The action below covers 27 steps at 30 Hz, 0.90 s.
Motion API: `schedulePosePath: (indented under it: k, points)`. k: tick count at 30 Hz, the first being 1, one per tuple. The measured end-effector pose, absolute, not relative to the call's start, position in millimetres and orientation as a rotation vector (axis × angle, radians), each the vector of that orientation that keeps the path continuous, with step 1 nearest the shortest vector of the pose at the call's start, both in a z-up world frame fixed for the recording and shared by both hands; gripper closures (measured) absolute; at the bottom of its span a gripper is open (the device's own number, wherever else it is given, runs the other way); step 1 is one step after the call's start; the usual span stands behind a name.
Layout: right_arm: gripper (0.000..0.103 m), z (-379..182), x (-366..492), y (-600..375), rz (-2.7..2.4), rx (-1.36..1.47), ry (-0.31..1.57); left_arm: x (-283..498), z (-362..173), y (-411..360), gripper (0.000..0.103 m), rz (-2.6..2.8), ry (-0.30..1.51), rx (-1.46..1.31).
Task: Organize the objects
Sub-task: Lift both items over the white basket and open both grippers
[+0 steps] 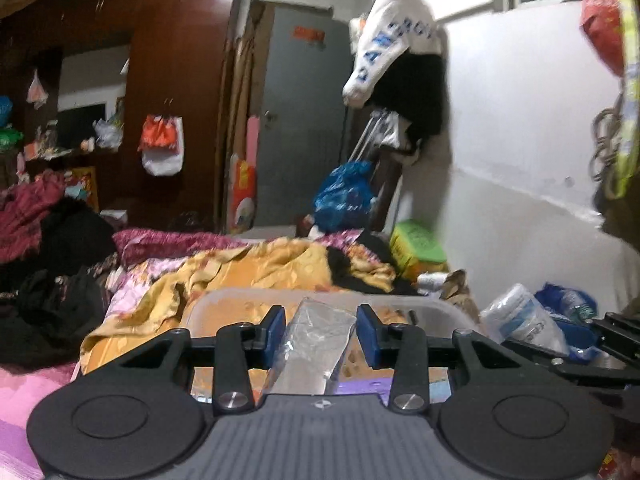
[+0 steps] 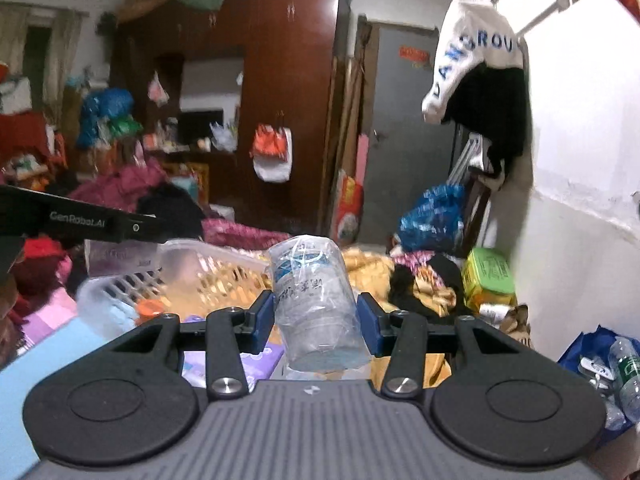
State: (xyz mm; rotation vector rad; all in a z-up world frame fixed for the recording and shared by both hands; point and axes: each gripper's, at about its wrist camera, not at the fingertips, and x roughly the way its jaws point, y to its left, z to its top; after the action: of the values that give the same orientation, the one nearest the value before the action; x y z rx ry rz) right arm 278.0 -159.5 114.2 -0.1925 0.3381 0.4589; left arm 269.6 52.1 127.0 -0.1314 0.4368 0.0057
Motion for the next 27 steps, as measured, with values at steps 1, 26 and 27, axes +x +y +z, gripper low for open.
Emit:
schedulePosePath:
  k: [1, 26, 27]
  points:
    - [0.055, 110, 284, -155, 0.451, -0.199, 0.358, 274, 123, 54, 0.06, 0.01, 0.449, -0.139]
    - [0.0, 67, 214, -219, 0.53, -0.1, 0.327, 157, 69, 50, 0.015, -0.025, 0.354, -0.105]
    - [0.0, 59, 206, -225, 0.534, -0.099, 0.329, 147, 60, 47, 0.015, -0.039, 0.358, -0.102]
